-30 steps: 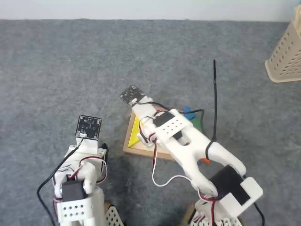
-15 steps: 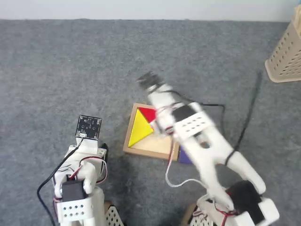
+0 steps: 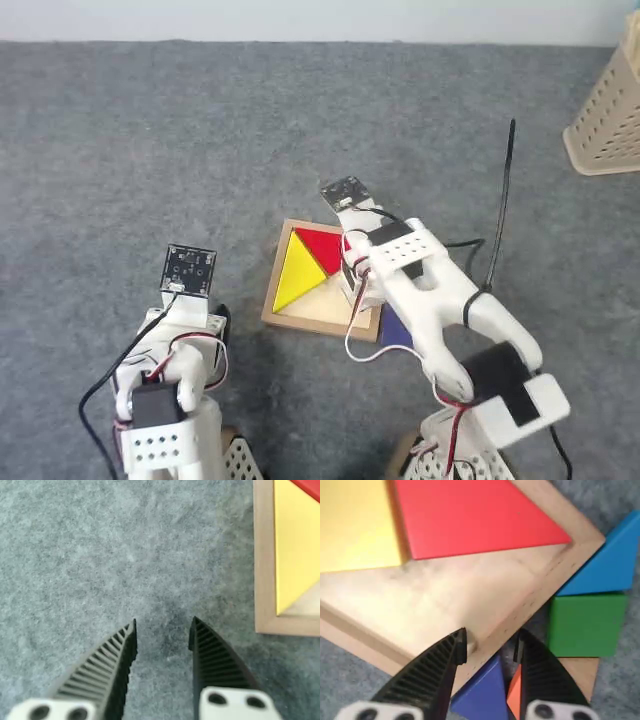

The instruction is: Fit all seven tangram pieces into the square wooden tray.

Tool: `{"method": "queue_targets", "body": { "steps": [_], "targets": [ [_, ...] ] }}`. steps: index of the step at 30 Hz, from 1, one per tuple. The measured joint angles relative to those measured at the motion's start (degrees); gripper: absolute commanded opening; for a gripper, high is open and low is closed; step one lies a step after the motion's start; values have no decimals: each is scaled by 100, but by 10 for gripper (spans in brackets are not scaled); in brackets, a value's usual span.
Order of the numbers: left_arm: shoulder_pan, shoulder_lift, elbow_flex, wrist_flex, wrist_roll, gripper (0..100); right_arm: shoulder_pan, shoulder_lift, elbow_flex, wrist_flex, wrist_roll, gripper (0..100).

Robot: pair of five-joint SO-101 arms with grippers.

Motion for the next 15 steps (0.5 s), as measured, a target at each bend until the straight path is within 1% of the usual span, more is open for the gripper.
{"method": "queue_targets", "body": {
  "steps": [3, 6, 10, 15],
  "targets": [
    [0, 0, 0, 0, 0, 167, -9, 97, -53, 0, 0, 95],
    [0, 0, 0, 0, 0, 167, 18, 158, -62, -79, -18, 6],
    [0, 0, 0, 0, 0, 167, 193, 211, -141, -246, 9, 7],
    [0, 0, 0, 0, 0, 167, 237, 308, -343, -325, 431, 7]
  ]
}}
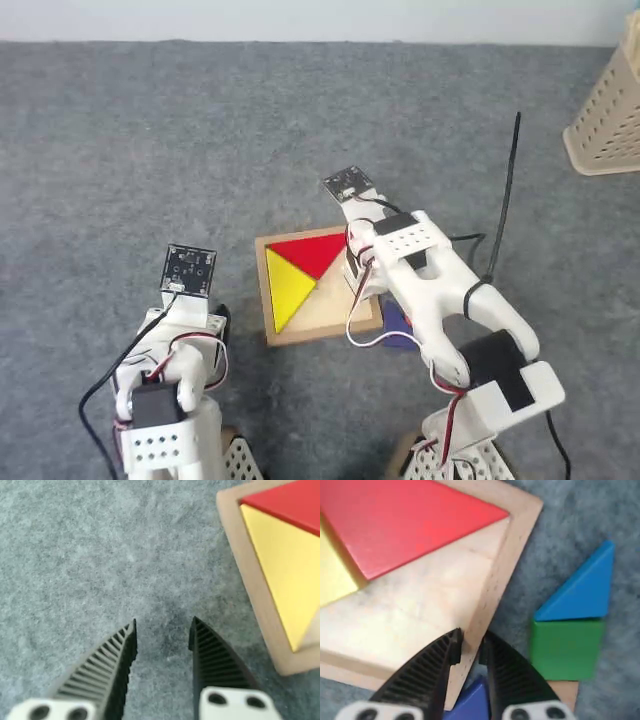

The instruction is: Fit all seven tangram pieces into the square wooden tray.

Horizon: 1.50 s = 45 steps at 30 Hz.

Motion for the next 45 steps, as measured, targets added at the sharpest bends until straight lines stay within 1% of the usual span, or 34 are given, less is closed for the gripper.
{"method": "queue_targets", "body": {
  "steps": [5, 11, 20, 23, 26, 30, 33, 37, 39, 41, 45],
  "targets": [
    [0, 0, 0, 0, 0, 167, -9, 9, -62, 0, 62, 13],
    [0, 0, 0, 0, 0, 167, -18, 9, -255, 220, 53, 101],
    [0, 0, 0, 0, 0, 167, -53, -18, -387, 492, 18, 102],
    [0, 0, 0, 0, 0, 167, -18, -484, -360, 695, 18, 102],
    [0, 0, 0, 0, 0, 167, 26, -1284, 53, 800, 18, 102],
    [0, 0, 0, 0, 0, 167, 237, -2154, 870, 1081, 730, 106],
    [0, 0, 0, 0, 0, 167, 607, -2409, 1275, 1240, 1301, 110],
    [0, 0, 0, 0, 0, 167, 923, -2426, 1521, 1248, 2224, 180],
    [0, 0, 0, 0, 0, 167, 1081, -2426, 1547, 1248, 2629, 198],
    [0, 0, 0, 0, 0, 167, 1143, -2374, 1547, 1248, 2884, 199],
    [0, 0, 0, 0, 0, 167, 1169, -2101, 1547, 1011, 3015, 199]
  ]
}}
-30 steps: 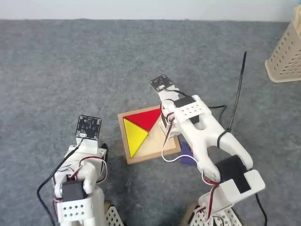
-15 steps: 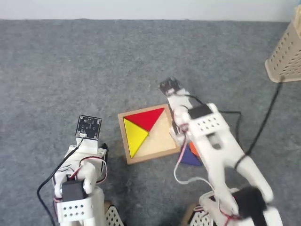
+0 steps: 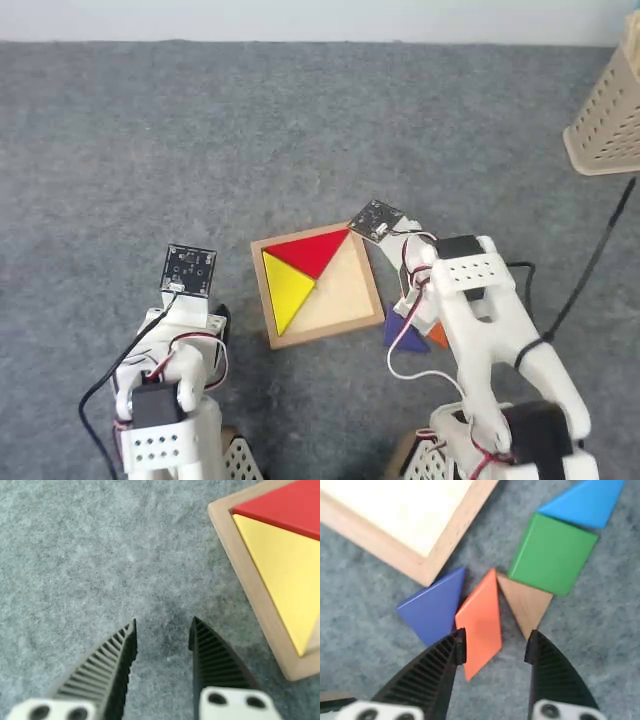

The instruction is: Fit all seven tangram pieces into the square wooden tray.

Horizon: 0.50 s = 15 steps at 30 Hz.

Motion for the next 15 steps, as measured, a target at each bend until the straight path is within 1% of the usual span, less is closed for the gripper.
{"method": "queue_targets", "body": {
  "steps": [7, 15],
  "targets": [
    [0, 0, 0, 0, 0, 167, 18, 651, -44, -211, 352, 199],
    [0, 0, 0, 0, 0, 167, 35, 835, -123, -308, 360, 198]
  ]
}}
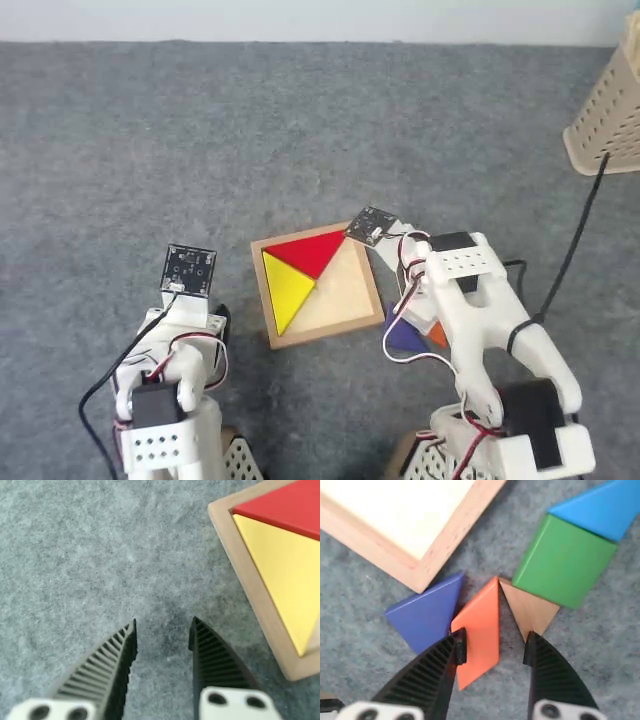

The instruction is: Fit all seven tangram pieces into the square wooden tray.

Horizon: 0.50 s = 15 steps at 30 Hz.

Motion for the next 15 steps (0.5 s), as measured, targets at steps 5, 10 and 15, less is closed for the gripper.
{"method": "queue_targets", "body": {
  "steps": [5, 10, 15],
  "targets": [
    [0, 0, 0, 0, 0, 167, 70, 9, -9, 0, -9, 162],
    [0, 0, 0, 0, 0, 167, 343, -149, 0, -35, 0, 155],
    [0, 0, 0, 0, 0, 167, 387, -396, 132, 123, 0, 155]
  ]
}}
